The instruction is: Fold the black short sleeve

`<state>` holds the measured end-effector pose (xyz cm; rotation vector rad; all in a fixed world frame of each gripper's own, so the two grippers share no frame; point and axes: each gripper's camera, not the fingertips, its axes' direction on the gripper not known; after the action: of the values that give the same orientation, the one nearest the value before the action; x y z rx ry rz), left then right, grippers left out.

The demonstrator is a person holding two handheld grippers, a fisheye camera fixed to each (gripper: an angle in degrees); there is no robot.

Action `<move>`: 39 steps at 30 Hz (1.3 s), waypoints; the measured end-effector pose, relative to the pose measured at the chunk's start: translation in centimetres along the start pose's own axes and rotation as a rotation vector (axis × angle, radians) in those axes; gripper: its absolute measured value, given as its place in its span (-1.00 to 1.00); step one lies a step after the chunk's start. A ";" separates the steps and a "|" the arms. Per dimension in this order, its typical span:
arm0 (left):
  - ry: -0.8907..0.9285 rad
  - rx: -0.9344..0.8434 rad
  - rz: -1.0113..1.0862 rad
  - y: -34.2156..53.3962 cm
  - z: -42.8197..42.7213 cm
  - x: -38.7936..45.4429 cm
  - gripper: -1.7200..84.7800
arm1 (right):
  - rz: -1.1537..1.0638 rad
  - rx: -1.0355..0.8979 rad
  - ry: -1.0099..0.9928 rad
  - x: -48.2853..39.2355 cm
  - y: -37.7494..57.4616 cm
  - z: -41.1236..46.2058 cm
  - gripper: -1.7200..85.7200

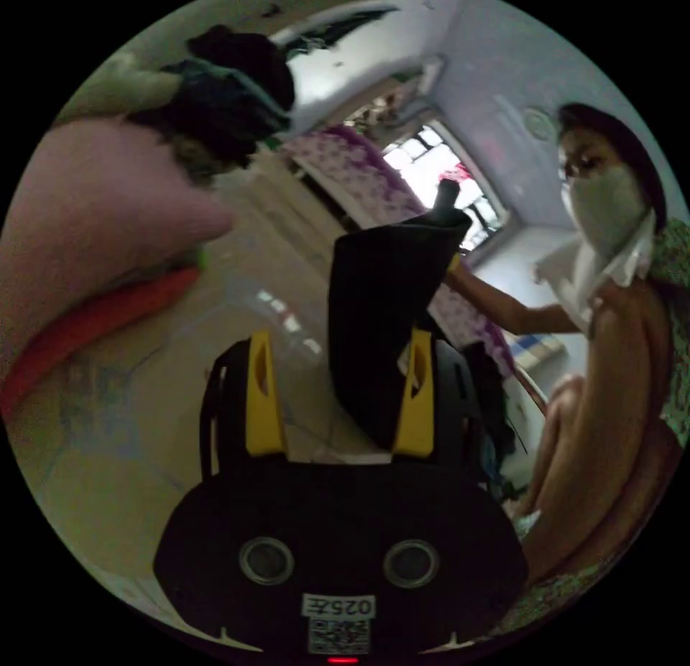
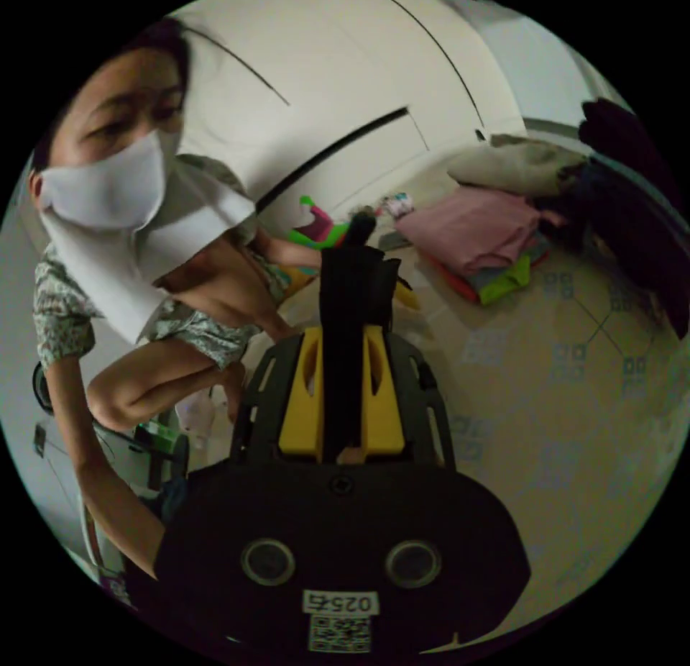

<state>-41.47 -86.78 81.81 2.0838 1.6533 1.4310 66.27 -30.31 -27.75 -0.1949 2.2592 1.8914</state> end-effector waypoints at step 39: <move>-0.525 -0.437 0.997 51.4 46.1 17.1 -0.92 | 1.276 1.475 -0.079 -33.2 30.8 1.9 -0.60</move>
<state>26.60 -73.23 97.51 2.7337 0.0433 1.0612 91.93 -23.64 9.06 1.6839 3.1694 -0.2442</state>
